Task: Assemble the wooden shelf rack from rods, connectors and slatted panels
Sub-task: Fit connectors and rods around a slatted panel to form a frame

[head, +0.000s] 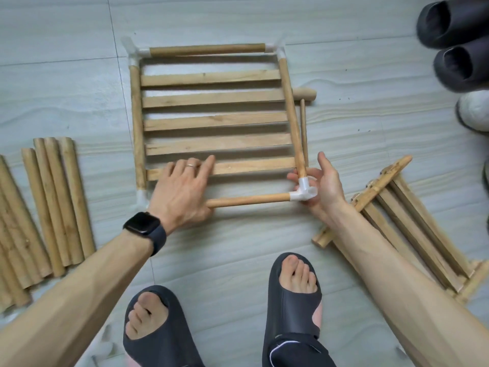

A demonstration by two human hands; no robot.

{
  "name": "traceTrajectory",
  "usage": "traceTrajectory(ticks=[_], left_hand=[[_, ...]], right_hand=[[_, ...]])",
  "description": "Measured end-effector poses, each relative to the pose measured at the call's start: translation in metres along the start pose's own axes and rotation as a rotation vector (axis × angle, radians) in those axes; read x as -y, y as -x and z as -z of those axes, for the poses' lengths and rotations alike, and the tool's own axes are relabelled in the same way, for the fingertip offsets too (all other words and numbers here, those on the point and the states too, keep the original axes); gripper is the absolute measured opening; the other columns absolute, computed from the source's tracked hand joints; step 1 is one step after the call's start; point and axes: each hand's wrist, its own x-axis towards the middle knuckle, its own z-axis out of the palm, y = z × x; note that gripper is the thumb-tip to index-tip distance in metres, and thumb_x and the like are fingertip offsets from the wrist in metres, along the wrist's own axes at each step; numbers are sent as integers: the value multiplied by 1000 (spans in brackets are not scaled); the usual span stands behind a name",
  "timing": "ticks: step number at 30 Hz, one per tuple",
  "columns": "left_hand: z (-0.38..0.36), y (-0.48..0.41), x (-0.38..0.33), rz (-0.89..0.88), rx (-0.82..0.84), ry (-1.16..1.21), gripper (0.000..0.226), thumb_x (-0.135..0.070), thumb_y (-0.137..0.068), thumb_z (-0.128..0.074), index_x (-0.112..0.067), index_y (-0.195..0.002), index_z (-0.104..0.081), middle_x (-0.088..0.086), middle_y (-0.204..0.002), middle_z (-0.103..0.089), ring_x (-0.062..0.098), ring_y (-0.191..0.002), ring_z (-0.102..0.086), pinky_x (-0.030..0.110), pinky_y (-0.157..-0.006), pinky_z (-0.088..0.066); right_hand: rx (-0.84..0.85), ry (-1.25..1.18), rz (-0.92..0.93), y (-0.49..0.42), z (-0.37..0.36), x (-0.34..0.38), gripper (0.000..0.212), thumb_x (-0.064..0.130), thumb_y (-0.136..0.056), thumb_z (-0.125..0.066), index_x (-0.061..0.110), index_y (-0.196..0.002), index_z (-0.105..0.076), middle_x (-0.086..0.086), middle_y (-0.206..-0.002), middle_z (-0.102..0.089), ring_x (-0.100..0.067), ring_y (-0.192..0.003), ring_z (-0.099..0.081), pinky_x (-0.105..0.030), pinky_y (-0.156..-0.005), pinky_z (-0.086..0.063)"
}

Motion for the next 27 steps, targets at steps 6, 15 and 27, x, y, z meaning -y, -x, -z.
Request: traceTrajectory(ticks=[6,15,27], left_hand=[[10,13,21,79,-71,14,87,-47,-58,-68,-14,-136,-48,11,-122,-59,33,-103,-54,43,-92,-40],[1,31,43,36,-26,-87,89,-51,-67,-63,-16,-146,-38,7,-131,-56,29,-113,-54,43,-108,-34],[0,61,80,130,50,-295,51,-13,-67,-55,-5,-118,-50,10,-105,-63,31,-102,-57,54,-104,-35]], right_hand=[[-38,1401,1007,34,-17,2,97,85,-77,-50,16,-145,-43,-7,-150,-39,-27,-140,-33,-44,-114,-32],[166,2322,835,23,-63,14,89,35,-77,-67,14,-151,-22,-6,-149,-39,-25,-147,-22,-55,-120,-15],[101,2507,1030,22,-74,2,47,15,-77,-53,7,-123,-44,-9,-116,-56,-29,-115,-51,-53,-112,-29]])
